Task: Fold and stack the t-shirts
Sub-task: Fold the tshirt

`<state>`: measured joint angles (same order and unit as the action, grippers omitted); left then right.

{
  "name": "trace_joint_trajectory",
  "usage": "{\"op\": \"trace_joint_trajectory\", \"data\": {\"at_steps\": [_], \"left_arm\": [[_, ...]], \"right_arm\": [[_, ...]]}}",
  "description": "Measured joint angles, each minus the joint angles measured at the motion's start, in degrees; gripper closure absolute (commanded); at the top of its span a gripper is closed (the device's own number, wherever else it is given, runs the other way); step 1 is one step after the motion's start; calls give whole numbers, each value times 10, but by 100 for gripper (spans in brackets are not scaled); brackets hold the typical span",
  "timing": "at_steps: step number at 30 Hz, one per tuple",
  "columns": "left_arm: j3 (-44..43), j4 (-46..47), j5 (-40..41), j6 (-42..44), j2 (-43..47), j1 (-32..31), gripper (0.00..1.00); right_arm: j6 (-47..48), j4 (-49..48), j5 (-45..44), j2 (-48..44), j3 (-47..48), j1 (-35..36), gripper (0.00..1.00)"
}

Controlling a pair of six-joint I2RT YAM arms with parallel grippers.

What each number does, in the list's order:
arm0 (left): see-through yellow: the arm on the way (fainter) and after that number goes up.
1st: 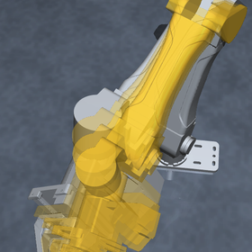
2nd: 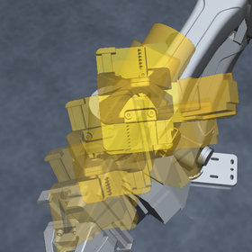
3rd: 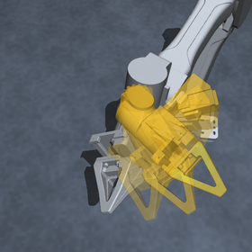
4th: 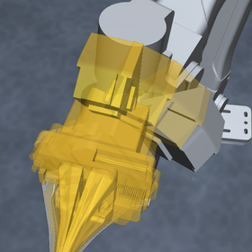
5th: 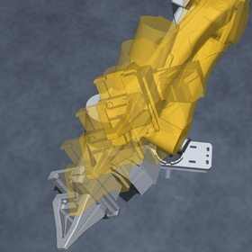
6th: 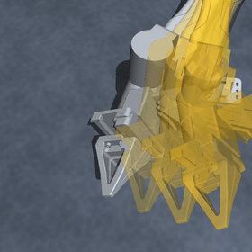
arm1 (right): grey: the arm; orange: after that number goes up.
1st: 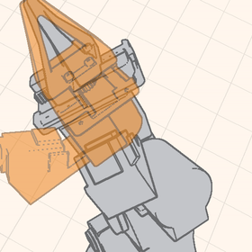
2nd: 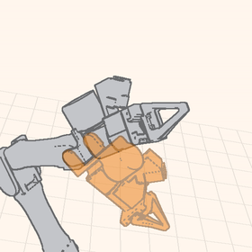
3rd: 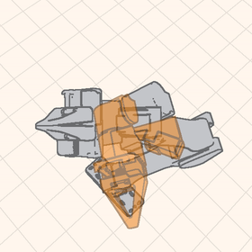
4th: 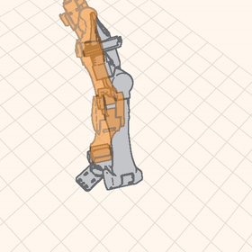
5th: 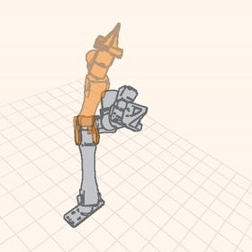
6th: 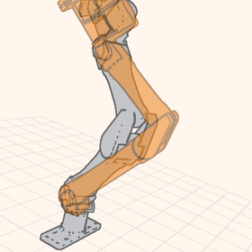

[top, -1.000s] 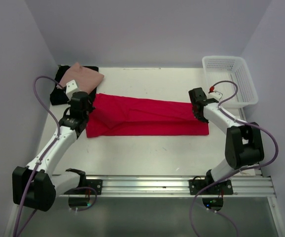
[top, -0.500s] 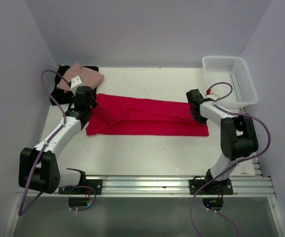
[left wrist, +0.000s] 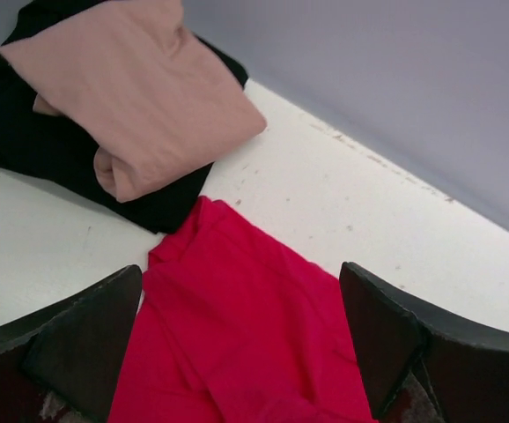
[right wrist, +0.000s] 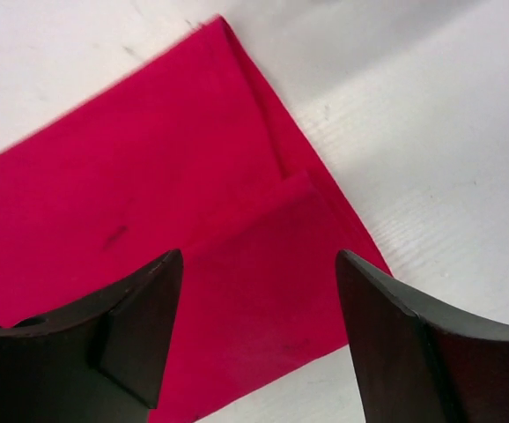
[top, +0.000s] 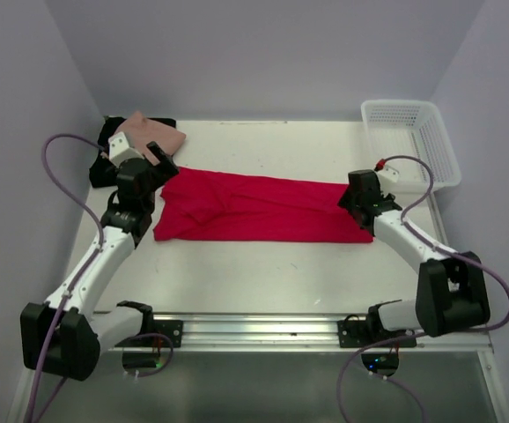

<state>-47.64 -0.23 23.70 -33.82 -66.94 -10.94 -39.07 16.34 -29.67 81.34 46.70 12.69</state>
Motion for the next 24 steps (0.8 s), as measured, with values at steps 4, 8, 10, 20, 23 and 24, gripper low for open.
{"op": "trace_joint_trajectory", "data": {"at_steps": [4, 8, 10, 20, 23, 24], "left_arm": [[30, 18, -45, -4, 90, 0, 40], [91, 28, -104, -29, 134, -1, 100], [133, 20, -127, -45, 134, -3, 100], [264, 3, -158, -132, 61, -8, 100], [263, 13, -151, -138, 46, -9, 100], [263, 17, -149, -139, 40, -9, 100]], "right_arm": [[27, -37, 34, -69, -14, 0, 47], [48, -55, 78, -80, -14, 0, 100], [55, -51, 104, -60, -13, 0, 100], [90, 0, 188, 95, 18, 10, 100], [96, 2, 193, 104, 20, 12, 100], [98, 2, 194, 106, 22, 12, 100]]}}
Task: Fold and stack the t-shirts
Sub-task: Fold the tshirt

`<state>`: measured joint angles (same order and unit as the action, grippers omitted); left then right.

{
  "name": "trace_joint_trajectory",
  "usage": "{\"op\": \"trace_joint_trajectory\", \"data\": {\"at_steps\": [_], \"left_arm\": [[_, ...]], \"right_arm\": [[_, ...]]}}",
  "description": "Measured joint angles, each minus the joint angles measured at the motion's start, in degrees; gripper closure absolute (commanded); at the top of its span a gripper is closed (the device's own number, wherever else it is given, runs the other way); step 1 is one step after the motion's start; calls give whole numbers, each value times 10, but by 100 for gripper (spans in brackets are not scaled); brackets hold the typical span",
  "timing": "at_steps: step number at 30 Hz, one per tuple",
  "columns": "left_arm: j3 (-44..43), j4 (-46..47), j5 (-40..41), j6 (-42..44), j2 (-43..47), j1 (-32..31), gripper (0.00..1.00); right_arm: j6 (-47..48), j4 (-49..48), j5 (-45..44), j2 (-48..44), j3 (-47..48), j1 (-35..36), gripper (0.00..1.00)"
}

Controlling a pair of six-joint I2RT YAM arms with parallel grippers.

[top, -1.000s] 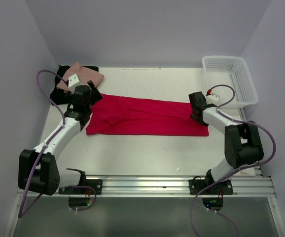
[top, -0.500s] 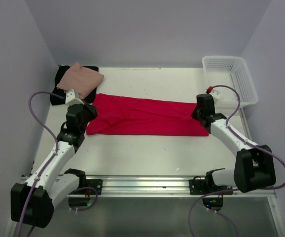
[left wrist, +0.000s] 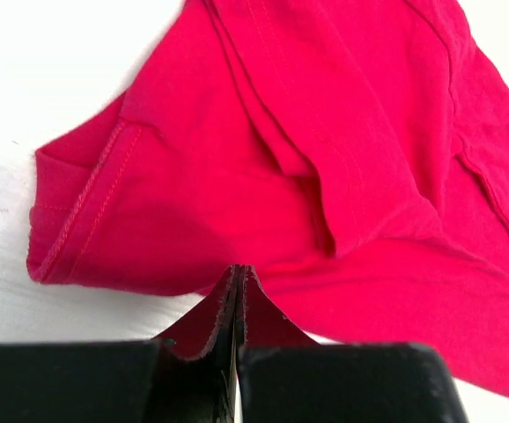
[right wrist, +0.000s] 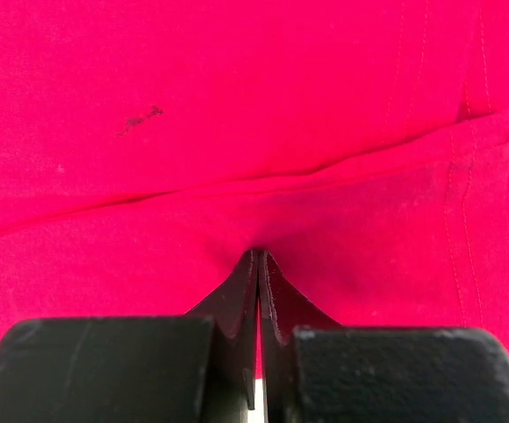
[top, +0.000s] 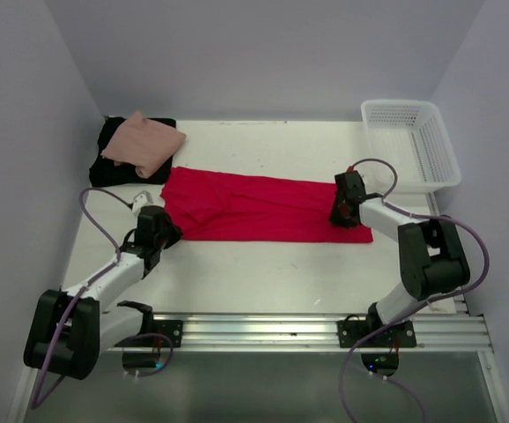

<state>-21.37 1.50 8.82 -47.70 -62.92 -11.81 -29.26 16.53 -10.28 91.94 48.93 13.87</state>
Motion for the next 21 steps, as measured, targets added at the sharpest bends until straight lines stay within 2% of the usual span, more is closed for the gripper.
{"op": "trace_joint_trajectory", "data": {"at_steps": [9, 21], "left_arm": [[-16, 14, 37, -14, -61, 0, 100], [-88, 23, 64, -25, -184, 1, 100]], "right_arm": [[16, 16, 9, 31, 35, 2, 100], [40, 136, 2, 42, 71, 58, 100]]}}
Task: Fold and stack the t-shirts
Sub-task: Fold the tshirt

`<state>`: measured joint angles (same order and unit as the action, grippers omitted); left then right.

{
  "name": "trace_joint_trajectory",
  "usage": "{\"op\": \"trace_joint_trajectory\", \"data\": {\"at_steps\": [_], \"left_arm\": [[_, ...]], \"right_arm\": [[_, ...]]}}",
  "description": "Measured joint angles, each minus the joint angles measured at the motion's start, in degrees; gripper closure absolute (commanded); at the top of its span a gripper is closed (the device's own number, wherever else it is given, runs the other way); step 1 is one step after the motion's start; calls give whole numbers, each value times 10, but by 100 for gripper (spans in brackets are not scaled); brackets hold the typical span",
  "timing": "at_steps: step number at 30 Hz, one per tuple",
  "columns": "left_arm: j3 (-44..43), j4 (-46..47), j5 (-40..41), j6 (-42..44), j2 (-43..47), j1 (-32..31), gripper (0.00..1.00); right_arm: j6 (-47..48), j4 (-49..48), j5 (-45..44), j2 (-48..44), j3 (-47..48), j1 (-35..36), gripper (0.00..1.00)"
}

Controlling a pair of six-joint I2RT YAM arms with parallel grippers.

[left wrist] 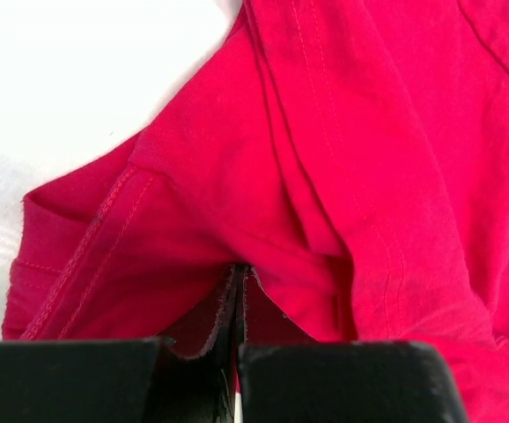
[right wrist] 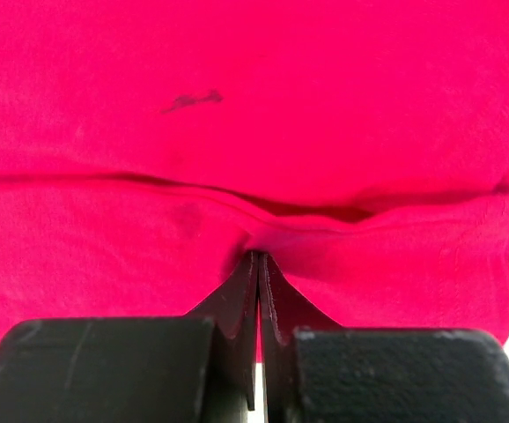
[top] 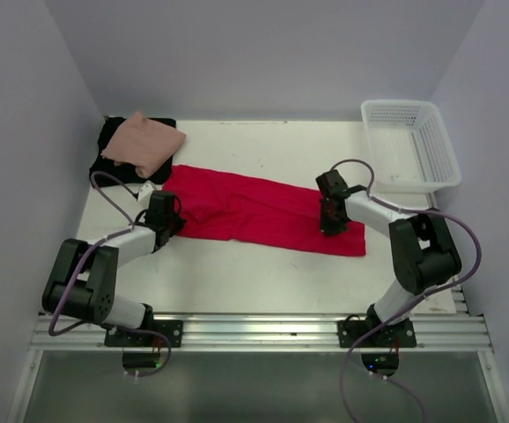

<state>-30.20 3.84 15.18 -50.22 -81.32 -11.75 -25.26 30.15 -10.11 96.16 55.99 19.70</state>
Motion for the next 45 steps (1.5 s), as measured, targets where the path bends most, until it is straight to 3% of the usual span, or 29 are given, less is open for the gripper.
{"op": "trace_joint_trajectory", "data": {"at_steps": [14, 26, 32, 40, 45], "left_arm": [[-177, 17, -35, 30, -172, 39, 100], [-321, 102, -208, 60, -331, 65, 100], [-385, 116, -281, 78, -387, 65, 100], [-449, 108, -353, 91, -436, 64, 100], [-466, 100, -373, 95, -447, 64, 100]], "right_arm": [[-23, 31, 23, -52, -59, 103, 100], [-83, 3, 106, -76, -94, 239, 100], [-136, -24, 155, -71, -99, 346, 100], [-197, -56, 193, -9, -50, 486, 100], [-210, -58, 154, 34, 8, 537, 100]]}}
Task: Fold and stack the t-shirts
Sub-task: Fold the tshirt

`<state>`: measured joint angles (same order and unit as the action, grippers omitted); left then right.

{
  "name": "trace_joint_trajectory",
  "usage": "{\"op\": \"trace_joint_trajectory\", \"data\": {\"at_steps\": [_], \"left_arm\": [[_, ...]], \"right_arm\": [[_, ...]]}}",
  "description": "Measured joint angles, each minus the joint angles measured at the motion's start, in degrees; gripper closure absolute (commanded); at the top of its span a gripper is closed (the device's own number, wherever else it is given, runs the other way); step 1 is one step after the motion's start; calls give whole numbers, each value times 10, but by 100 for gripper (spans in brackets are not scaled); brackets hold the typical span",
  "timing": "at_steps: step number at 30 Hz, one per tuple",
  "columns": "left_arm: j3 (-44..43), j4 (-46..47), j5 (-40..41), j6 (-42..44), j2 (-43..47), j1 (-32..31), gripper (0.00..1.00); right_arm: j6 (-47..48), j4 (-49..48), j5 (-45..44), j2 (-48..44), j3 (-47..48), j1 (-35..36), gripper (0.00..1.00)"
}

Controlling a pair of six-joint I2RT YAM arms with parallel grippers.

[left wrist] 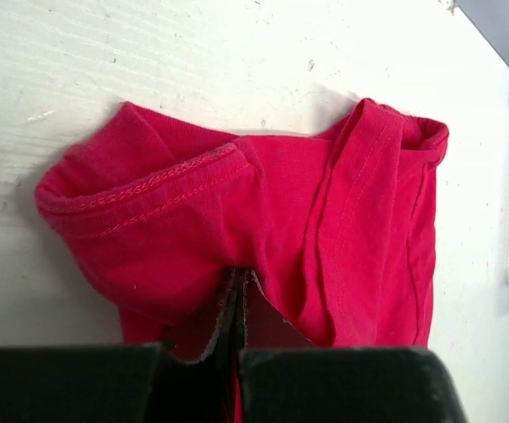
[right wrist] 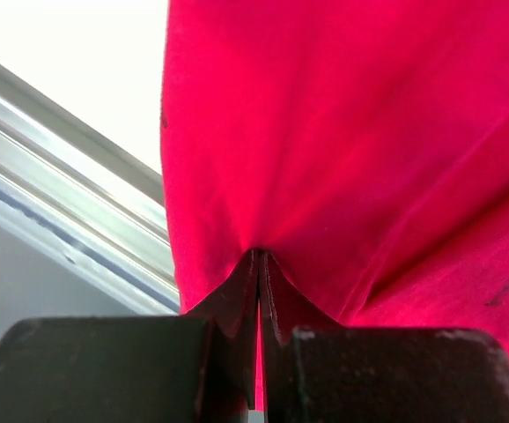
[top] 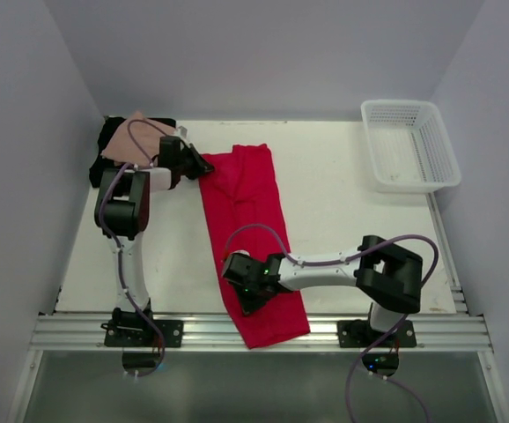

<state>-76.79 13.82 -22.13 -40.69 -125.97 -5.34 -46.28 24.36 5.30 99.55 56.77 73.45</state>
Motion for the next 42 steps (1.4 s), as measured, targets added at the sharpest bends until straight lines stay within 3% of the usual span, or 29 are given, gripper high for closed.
{"op": "trace_joint_trajectory", "data": {"at_steps": [11, 24, 26, 27, 28, 32, 36, 42], "left_arm": [[-65, -26, -42, 0, -39, 0, 100], [-187, -27, -103, -7, -99, -12, 100], [-200, -25, -114, -7, -100, -15, 100], [-205, -22, -122, -8, -100, -15, 100], [-208, -18, -128, -8, -100, -16, 100], [-205, -16, -139, -5, -86, -18, 100], [-130, -53, -98, 21, 6, -19, 100], [26, -74, -4, 61, 224, -18, 100]], "right_arm": [[-18, 30, -8, 25, 52, 66, 100], [3, 97, -54, 7, 102, 73, 100], [24, 113, -88, -23, 120, 75, 89], [37, 118, -106, -44, 133, 75, 79], [49, 125, -130, -66, 149, 75, 63], [104, 148, -245, -130, 240, 73, 34], [162, 167, -335, -144, 325, 35, 25], [235, 163, -376, -106, 347, -109, 13]]}}
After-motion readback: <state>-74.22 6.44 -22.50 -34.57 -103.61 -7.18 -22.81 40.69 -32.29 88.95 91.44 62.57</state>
